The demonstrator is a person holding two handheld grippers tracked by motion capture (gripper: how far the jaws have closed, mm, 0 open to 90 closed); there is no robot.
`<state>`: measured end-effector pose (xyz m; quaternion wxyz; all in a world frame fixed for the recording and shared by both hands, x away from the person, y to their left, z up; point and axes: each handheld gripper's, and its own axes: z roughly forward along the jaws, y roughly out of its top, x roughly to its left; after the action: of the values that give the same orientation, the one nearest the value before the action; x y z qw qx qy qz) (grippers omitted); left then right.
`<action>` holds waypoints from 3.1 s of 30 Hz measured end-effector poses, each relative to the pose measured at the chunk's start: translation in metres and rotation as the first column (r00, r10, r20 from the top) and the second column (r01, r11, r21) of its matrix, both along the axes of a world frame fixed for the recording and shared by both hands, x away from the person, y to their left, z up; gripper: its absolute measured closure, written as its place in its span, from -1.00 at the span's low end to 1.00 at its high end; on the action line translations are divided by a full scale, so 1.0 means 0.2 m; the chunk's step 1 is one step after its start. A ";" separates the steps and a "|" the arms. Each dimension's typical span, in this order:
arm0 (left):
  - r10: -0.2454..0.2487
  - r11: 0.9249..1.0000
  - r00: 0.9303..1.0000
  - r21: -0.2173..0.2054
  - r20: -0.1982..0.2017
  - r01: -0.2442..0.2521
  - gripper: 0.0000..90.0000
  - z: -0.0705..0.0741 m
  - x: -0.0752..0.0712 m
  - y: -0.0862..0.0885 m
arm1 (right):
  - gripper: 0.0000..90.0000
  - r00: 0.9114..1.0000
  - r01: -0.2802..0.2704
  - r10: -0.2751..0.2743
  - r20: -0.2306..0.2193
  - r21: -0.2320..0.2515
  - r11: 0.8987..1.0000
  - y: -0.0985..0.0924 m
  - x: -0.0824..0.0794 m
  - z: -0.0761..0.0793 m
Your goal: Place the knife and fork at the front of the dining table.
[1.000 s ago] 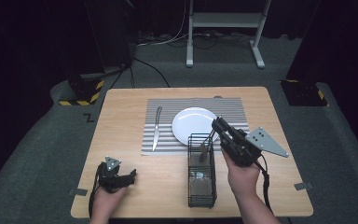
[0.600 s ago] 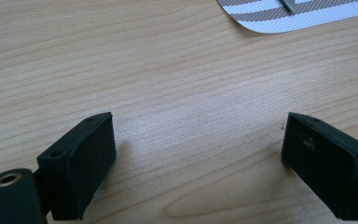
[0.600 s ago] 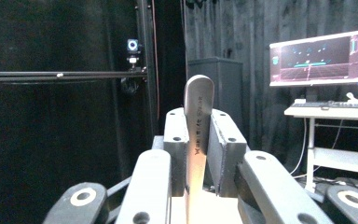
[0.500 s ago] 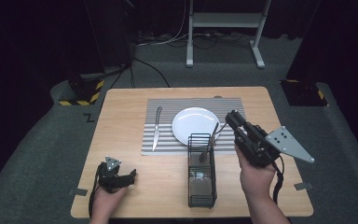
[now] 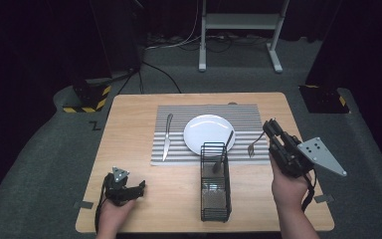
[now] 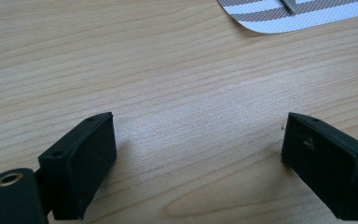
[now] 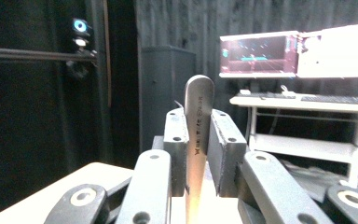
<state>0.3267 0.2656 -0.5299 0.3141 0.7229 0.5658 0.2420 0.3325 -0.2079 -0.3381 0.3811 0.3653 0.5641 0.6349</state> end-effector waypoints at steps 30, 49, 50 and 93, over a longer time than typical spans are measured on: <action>-0.005 1.000 1.000 0.001 -0.001 0.005 -0.78 0.00 0.00 0.00 | 0.75 0.961 0.143 -0.170 -0.218 -0.133 0.981 0.08 0.43 -0.34; -0.006 1.000 1.000 0.000 0.000 0.006 -0.78 0.00 0.00 0.00 | 0.74 0.917 0.190 -0.232 -0.323 -0.157 0.969 0.14 0.64 -0.46; -0.006 1.000 1.000 0.000 0.000 0.006 -0.78 0.00 0.00 0.00 | 0.74 0.916 0.193 -0.237 -0.324 -0.161 0.968 0.14 0.65 -0.46; -0.006 1.000 1.000 -0.001 0.000 0.006 -0.77 0.00 0.00 0.00 | 0.73 0.773 0.192 -0.274 -0.572 -0.201 0.961 0.16 1.19 -0.74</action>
<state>0.3268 0.2659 -0.5299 0.3150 0.7247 0.5636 0.2407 0.5700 -0.1758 -0.4869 0.2839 0.5870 0.6455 0.3977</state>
